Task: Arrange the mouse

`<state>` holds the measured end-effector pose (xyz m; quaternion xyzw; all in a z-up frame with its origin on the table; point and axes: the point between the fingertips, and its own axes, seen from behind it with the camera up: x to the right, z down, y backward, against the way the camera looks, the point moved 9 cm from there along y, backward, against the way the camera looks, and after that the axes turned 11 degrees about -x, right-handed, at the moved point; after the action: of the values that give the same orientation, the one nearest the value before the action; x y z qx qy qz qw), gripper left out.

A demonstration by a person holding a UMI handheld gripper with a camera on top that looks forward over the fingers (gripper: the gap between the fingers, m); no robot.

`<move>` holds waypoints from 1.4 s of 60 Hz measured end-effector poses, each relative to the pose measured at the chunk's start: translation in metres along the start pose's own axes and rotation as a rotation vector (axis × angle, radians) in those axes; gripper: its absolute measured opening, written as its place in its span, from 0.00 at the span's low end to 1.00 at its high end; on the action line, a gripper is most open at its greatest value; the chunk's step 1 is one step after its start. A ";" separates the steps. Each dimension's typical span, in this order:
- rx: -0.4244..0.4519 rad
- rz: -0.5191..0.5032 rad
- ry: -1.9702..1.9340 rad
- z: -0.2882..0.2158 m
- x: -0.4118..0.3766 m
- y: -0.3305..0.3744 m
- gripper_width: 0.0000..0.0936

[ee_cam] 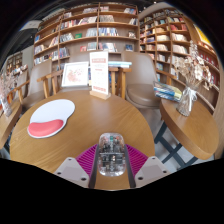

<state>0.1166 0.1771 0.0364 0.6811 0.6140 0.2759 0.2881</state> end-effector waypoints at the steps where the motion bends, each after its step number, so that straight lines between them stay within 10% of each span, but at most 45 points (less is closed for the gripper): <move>1: -0.009 0.004 0.006 0.000 0.000 0.000 0.47; 31: 0.130 -0.106 0.038 -0.150 -0.149 0.034 0.45; 65: -0.016 -0.058 0.119 -0.118 -0.265 -0.092 0.46; 72: -0.028 -0.069 0.097 -0.116 -0.265 -0.091 0.55; 77: -0.035 -0.050 0.090 -0.117 -0.260 -0.082 0.92; 84: -0.004 -0.049 0.090 -0.119 -0.253 -0.049 0.91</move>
<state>-0.0268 -0.0646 0.0765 0.6521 0.6422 0.3004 0.2684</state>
